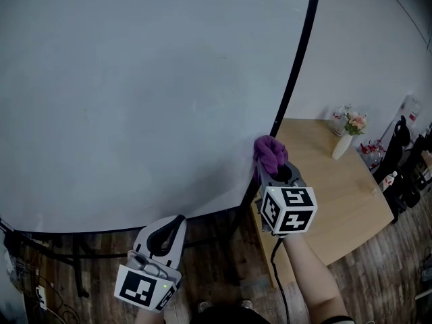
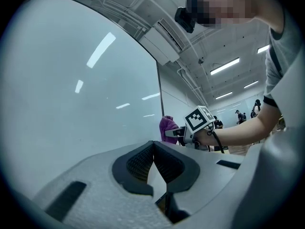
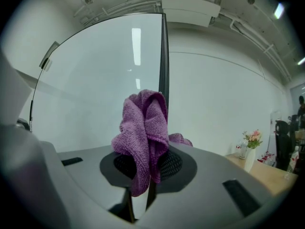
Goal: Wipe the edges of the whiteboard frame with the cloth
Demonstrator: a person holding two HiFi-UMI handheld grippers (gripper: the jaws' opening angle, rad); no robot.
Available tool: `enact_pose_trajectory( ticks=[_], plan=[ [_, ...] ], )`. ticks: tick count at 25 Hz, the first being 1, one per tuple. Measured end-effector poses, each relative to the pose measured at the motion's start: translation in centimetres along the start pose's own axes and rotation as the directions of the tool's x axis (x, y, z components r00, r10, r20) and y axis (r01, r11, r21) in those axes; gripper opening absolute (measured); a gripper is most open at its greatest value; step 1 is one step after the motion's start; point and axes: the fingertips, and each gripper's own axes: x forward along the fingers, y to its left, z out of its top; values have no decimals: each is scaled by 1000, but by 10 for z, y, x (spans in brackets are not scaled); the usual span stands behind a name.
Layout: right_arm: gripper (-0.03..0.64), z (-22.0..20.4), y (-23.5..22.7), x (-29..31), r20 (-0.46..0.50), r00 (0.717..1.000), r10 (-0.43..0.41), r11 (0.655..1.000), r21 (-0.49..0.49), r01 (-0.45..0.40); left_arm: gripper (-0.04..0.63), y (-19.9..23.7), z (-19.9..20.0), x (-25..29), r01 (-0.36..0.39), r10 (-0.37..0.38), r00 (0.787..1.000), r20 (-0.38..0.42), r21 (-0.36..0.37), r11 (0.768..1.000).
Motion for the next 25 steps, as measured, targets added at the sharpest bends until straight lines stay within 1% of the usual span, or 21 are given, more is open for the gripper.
enact_pose_trajectory(
  ticks=[7, 25],
  plan=[
    [74, -31, 3, 4, -45, 999, 4, 999, 48, -1, 17, 5, -3, -10, -28, 28, 1000, -12, 0, 1000],
    [74, -76, 7, 9, -89, 996, 24, 999, 44, -20, 17, 10, -24, -25, -83, 82, 995, -48, -13, 996]
  ],
)
